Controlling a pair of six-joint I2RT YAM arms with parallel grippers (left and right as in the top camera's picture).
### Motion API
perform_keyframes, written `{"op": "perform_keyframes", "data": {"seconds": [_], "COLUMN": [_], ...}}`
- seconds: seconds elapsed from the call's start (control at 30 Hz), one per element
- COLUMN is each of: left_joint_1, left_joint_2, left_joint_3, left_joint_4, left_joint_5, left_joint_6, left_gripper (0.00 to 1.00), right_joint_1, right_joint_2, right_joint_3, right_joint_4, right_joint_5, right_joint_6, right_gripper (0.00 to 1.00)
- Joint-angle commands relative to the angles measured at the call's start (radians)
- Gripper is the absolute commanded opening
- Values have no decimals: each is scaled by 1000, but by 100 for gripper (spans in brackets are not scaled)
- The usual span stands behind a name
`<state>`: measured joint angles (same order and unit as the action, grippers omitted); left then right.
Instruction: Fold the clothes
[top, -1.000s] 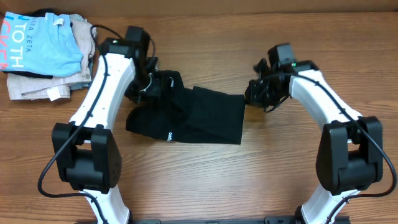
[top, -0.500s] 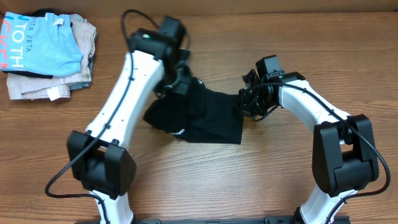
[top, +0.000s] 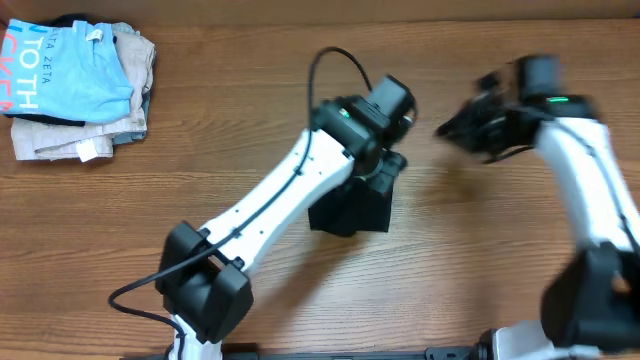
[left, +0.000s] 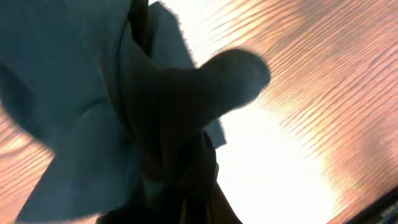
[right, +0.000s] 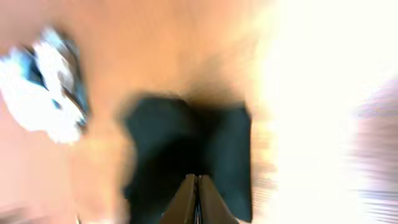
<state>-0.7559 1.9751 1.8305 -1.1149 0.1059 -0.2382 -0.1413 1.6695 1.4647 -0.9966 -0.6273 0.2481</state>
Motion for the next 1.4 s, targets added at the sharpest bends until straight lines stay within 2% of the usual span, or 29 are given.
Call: {"op": "perform_keyframes", "data": {"seconds": [0.0, 0.03, 0.1, 0.17, 0.2, 0.37, 0.57, 0.67, 0.77, 0.97, 1.13, 1.37], "left_joint_1": [-35, -43, -54, -58, -58, -2, 149, 252, 290, 301, 301, 301], "left_joint_2": [57, 74, 109, 133, 138, 122, 76, 71, 73, 84, 84, 84], "left_joint_3": [-34, -34, -34, -34, -34, 92, 482, 655, 657, 598, 530, 437], "left_joint_4": [64, 81, 109, 129, 134, 66, -150, -224, -234, -250, -248, -228], "left_joint_5": [-10, -9, -9, -8, 0, 0, 3, 2, 27, 40, 40, 36], "left_joint_6": [-35, -35, -35, -36, -37, -80, -84, -71, -68, -45, -25, -20], "left_gripper": [11, 25, 73, 95, 100, 100, 100, 100, 100, 100, 100, 100], "right_joint_1": [-111, -136, -175, -200, -204, -206, -202, -102, 25, 248, 309, 313], "right_joint_2": [-136, -154, -185, -200, -201, -198, -188, -169, -154, -84, -35, -16], "right_joint_3": [98, 104, 105, 105, 105, 105, 103, 51, -16, -151, -271, -435], "right_joint_4": [-42, -50, -62, -82, -91, -139, -192, -217, -187, -96, 22, 210], "right_joint_5": [-31, -31, -29, -29, -29, -4, 6, 14, 68, 260, 272, 275], "right_joint_6": [-37, -39, -40, -55, -65, -104, -171, -231, -230, -145, -116, -121], "right_gripper": [4, 4, 10, 13, 17, 24, 31, 37, 38, 49, 49, 48]}}
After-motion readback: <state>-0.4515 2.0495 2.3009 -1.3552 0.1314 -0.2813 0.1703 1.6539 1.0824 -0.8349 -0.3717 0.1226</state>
